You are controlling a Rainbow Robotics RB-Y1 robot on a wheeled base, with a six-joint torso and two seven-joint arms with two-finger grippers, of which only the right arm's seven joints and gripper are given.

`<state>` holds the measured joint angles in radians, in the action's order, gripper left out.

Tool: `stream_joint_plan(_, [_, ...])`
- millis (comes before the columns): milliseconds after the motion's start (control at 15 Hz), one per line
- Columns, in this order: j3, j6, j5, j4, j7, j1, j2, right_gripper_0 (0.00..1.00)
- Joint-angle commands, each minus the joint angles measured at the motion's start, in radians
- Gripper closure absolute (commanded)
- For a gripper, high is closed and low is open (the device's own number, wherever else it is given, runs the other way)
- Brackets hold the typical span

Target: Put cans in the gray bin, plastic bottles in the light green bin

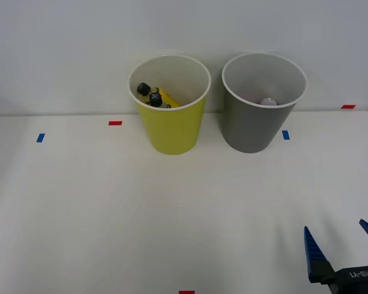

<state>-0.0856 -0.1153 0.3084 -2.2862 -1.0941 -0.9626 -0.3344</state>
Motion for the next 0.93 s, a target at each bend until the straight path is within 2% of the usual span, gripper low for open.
stream_joint_plan(67, [-0.026,-0.018,-0.003,0.001,0.016,-0.036,0.078,0.0])
stream_joint_plan(267, [-0.025,-0.15,-0.012,0.013,0.071,-0.067,0.104,0.0])
stream_joint_plan(333, [-0.011,-0.307,-0.038,0.097,0.123,-0.061,0.121,0.0])
stream_joint_plan(467, [0.024,-0.518,-0.046,0.252,0.148,-0.018,0.153,0.0])
stream_joint_plan(600, [0.046,-0.615,-0.042,0.324,0.12,0.012,0.198,0.0])
stream_joint_plan(800, [0.093,-0.676,0.047,0.324,-0.049,-0.004,0.272,0.0])
stream_joint_plan(933, [0.093,-0.684,0.047,0.324,-0.089,-0.027,0.293,0.0])
